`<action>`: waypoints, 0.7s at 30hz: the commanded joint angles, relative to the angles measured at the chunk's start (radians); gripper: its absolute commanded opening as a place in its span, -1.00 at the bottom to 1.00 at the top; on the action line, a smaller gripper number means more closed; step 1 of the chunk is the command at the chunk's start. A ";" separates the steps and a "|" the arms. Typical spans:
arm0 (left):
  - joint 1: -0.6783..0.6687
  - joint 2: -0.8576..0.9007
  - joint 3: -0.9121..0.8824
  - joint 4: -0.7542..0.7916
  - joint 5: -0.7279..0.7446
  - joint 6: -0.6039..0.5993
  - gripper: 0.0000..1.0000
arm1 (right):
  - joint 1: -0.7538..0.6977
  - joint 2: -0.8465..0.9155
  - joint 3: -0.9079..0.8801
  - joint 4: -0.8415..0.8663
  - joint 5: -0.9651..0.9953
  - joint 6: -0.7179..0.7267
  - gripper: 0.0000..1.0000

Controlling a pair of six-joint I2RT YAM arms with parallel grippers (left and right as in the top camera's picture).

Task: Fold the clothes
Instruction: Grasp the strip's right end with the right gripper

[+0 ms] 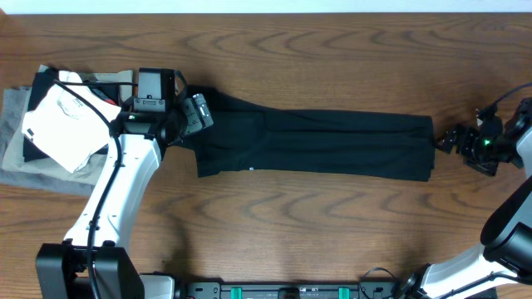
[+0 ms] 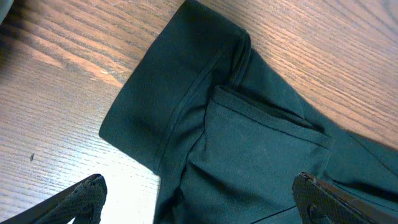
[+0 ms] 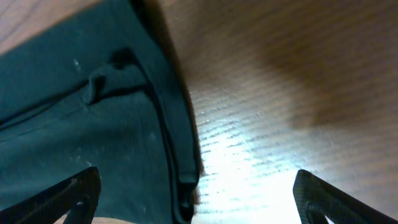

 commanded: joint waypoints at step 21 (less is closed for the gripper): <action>0.006 0.000 -0.004 -0.018 -0.012 0.006 0.95 | -0.076 0.259 -0.005 0.019 -0.253 -0.192 0.86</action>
